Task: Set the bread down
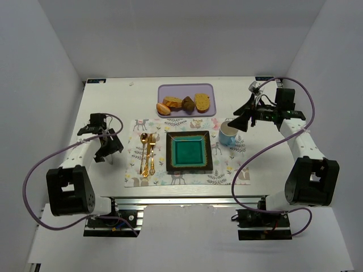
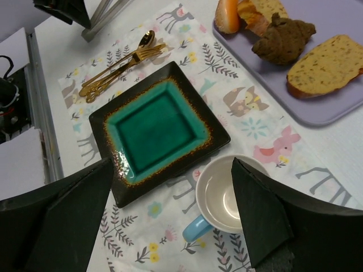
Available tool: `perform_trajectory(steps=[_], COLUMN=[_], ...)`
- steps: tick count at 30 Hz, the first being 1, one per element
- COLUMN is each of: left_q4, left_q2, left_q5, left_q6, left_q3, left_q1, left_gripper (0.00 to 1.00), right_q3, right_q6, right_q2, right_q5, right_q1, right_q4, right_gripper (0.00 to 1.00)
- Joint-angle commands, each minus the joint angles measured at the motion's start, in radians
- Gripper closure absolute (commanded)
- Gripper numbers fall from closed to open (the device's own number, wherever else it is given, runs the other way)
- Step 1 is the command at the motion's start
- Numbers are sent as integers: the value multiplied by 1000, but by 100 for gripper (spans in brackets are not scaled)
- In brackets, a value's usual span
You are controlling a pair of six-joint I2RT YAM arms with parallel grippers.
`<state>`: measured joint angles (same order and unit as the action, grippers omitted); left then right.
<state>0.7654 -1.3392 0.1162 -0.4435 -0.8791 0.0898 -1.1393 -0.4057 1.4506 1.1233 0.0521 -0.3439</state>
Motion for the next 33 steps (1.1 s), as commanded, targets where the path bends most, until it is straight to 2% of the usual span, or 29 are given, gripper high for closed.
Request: perform_trajectory(steps=[1, 11, 17, 21, 22, 24, 25, 27, 28, 29, 33], left_q4=[3, -106, -185, -219, -219, -228, -235, -256, -262, -268, -287], left_q2=[-41, -299, -379, -417, -432, -440, -439, -428, -408, -394, -295], left_q5=[72, 86, 36, -12, -19, -38, -41, -52, -70, -79, -188], left_q6=[80, 207, 229, 230, 229, 226, 223, 215, 213, 207, 184], left_q3=[-43, -95, -133, -152, -162, -164, -153, -140, -126, -120, -121], left_q1=[2, 68, 125, 140, 140, 142, 142, 143, 143, 143, 142], left_gripper=[12, 11, 15, 27, 35, 42, 50, 58, 63, 75, 95], right_q3=[16, 3, 7, 18, 19, 23, 21, 19, 19, 19, 13], right_q6=[-25, 51, 71, 77, 77, 77, 77, 77, 76, 74, 64], right_q2=[-30, -10, -13, -19, -22, -21, -19, -19, -19, -19, -15], right_q5=[44, 53, 49, 38, 36, 33, 33, 32, 30, 30, 29], right_q1=[3, 3, 3, 3, 3, 3, 3, 3, 3, 2, 3], right_q4=[-33, 25, 34, 32, 31, 28, 25, 25, 22, 19, 6], right_gripper=[11, 11, 11, 11, 11, 11, 11, 11, 11, 11, 11])
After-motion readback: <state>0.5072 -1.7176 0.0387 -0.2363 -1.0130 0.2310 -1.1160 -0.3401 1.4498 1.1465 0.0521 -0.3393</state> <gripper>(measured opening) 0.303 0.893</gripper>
